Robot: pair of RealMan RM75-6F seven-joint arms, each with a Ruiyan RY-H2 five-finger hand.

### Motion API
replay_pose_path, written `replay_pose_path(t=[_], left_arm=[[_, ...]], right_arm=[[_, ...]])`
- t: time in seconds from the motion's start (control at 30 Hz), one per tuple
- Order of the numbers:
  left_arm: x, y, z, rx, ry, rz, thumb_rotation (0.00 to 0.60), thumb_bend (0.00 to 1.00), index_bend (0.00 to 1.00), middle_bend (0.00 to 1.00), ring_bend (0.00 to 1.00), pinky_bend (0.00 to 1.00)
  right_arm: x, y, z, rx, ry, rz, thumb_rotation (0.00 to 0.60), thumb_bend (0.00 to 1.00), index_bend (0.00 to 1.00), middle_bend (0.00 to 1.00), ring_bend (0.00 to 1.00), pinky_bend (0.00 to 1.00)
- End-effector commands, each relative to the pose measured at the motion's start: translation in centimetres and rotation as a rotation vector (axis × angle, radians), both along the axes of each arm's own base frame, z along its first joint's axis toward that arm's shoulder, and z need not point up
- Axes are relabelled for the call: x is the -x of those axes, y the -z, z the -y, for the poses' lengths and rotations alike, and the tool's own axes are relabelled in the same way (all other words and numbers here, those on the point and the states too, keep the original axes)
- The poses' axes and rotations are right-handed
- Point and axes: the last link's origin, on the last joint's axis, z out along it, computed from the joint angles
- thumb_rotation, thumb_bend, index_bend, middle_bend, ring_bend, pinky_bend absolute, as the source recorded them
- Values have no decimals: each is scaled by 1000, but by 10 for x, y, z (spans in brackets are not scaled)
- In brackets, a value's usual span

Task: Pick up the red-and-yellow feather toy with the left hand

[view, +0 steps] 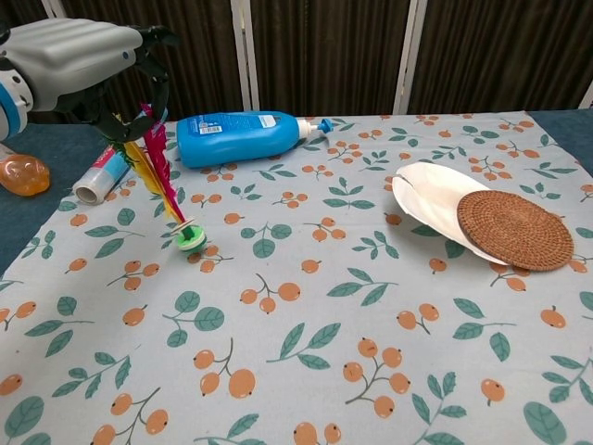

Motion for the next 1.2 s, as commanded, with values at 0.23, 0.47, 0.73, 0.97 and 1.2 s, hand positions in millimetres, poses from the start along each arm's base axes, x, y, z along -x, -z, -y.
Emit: replay_pose_path(t=[0.23, 0.47, 0.73, 0.97, 1.2], left_arm=[[3, 0, 2, 19, -10, -29, 600, 529, 591, 0, 0, 0], [1, 5, 3, 33, -13, -39, 600, 528, 582, 0, 0, 0], [-3, 10, 5, 41, -3, -34, 600, 437, 249, 0, 0, 0], [-10, 5, 6, 35, 18, 7, 600, 357, 77, 0, 0, 0], [-7, -15, 14, 30, -8, 93, 600, 352, 75, 0, 0, 0]], right_arm=[[0, 0, 0, 0, 0, -2, 600, 152, 111, 0, 0, 0], [0, 0, 0, 0, 1, -2, 600, 153, 110, 0, 0, 0], [0, 0, 0, -1, -2, -4, 600, 153, 111, 0, 0, 0], [0, 0, 0, -2, -2, -5, 600, 153, 111, 0, 0, 0], [0, 0, 0, 0, -1, -7, 600, 153, 111, 0, 0, 0]])
